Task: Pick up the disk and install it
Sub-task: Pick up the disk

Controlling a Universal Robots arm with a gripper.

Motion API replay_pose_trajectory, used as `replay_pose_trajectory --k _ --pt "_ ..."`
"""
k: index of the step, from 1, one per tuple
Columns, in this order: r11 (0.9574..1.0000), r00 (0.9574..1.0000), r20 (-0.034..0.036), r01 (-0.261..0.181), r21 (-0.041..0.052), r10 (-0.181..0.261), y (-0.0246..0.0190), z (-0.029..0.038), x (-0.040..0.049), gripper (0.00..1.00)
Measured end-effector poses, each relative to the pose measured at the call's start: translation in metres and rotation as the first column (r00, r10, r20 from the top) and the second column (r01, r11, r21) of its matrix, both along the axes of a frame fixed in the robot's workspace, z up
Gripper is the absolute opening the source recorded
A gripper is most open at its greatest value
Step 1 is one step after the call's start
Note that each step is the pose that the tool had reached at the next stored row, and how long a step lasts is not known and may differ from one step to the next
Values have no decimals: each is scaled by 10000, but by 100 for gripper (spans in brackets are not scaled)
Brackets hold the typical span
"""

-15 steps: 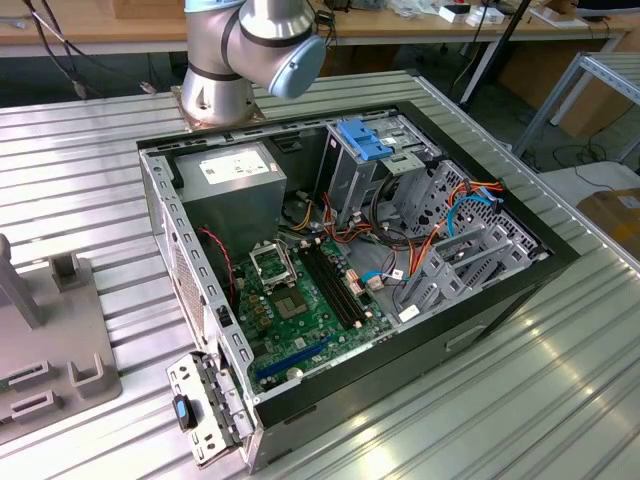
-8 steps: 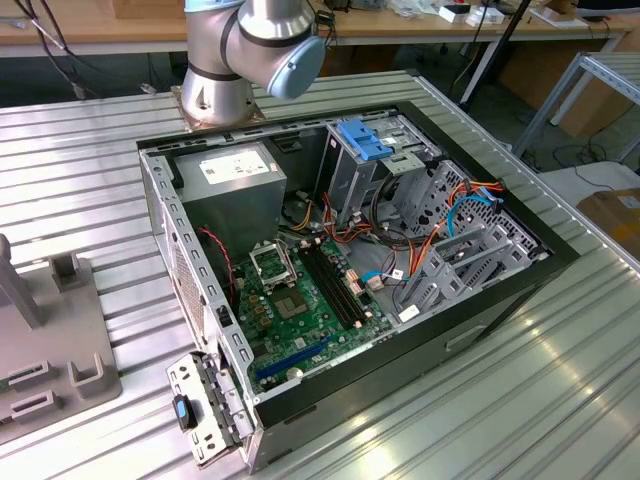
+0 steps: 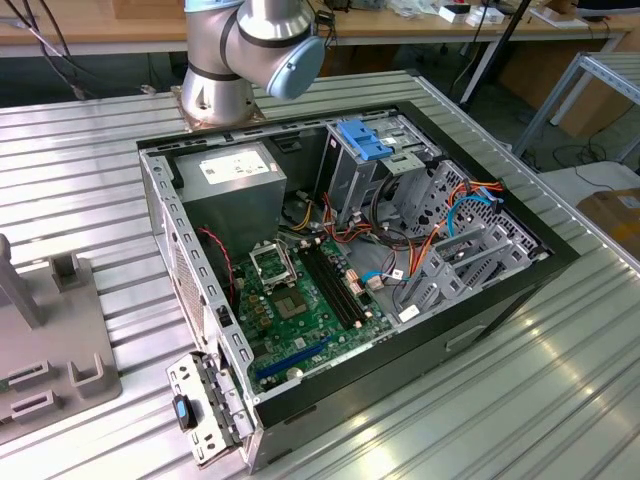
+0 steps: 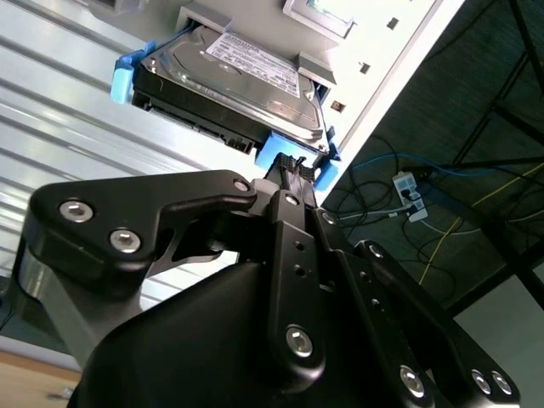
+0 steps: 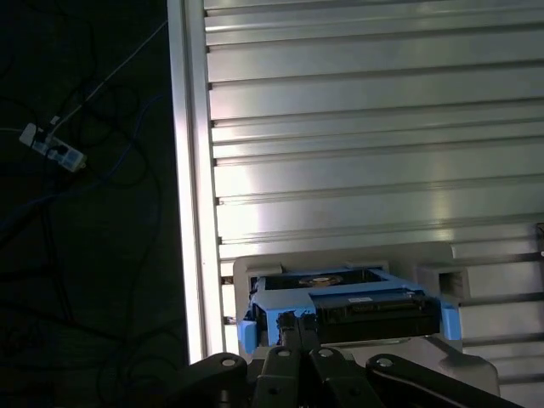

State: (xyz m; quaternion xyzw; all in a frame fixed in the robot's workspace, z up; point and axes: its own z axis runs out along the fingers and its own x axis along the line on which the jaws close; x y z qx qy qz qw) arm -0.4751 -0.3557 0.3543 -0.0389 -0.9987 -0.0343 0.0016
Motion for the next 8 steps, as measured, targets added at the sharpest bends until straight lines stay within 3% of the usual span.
replay_pose_trajectory --k 8 --pt "10000 10000 -1 0 0 0 0 -3 0 11"
